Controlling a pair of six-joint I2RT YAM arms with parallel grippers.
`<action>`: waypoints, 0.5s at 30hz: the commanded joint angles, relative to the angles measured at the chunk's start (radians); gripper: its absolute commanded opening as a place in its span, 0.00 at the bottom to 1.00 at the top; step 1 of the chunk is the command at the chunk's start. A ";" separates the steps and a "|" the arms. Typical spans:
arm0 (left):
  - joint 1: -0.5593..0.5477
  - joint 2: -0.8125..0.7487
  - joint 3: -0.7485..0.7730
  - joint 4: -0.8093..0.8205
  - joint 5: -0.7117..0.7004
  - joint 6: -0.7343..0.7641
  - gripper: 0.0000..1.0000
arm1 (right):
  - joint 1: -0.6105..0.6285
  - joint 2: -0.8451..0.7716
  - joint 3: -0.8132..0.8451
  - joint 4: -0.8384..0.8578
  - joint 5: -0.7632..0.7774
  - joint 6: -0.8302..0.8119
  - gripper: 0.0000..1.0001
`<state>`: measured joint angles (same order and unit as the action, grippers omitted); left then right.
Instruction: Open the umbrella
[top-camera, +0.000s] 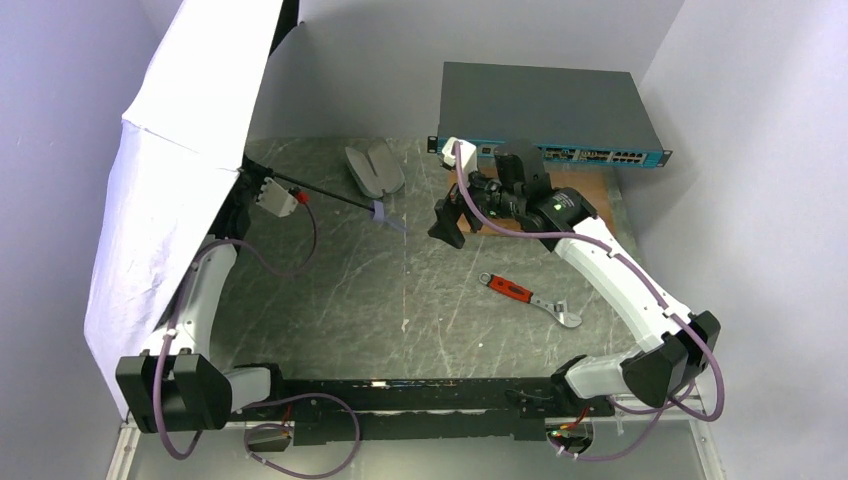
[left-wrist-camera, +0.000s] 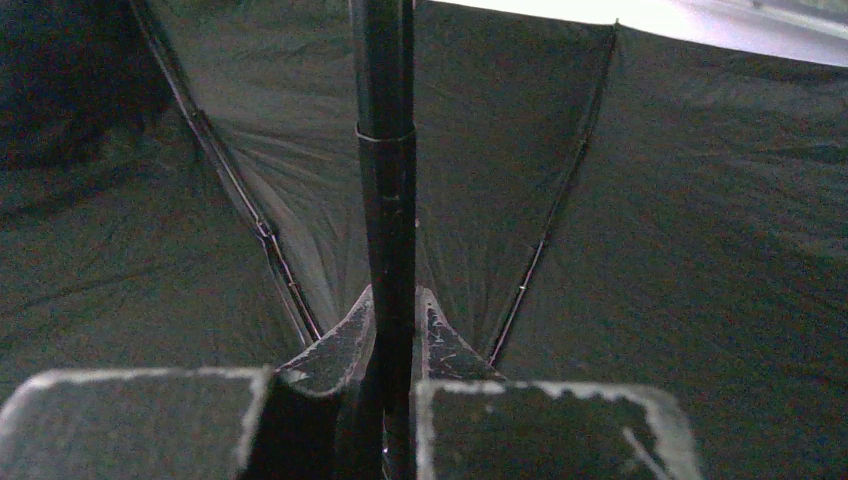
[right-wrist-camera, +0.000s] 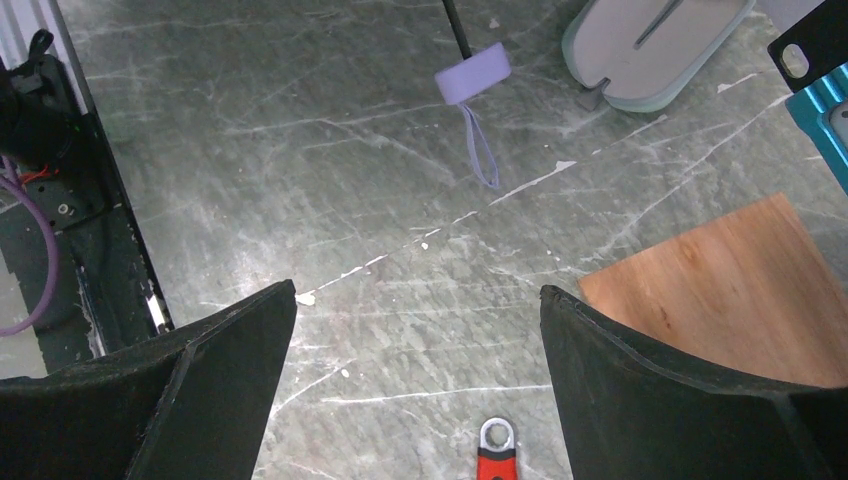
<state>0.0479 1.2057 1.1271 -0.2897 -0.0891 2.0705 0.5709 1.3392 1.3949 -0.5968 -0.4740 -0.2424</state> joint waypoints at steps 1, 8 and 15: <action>-0.010 0.010 0.097 -0.025 -0.250 0.334 0.04 | -0.004 -0.044 -0.003 0.026 -0.018 0.008 0.93; -0.019 0.017 0.137 -0.114 -0.158 0.306 0.05 | -0.003 -0.048 -0.011 0.026 -0.023 0.015 0.93; 0.040 0.120 0.242 -0.301 -0.045 0.375 0.07 | -0.003 -0.037 -0.009 0.025 -0.029 0.021 0.93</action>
<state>0.0574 1.2804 1.2926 -0.5316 -0.1375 2.0560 0.5709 1.3201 1.3842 -0.5968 -0.4816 -0.2417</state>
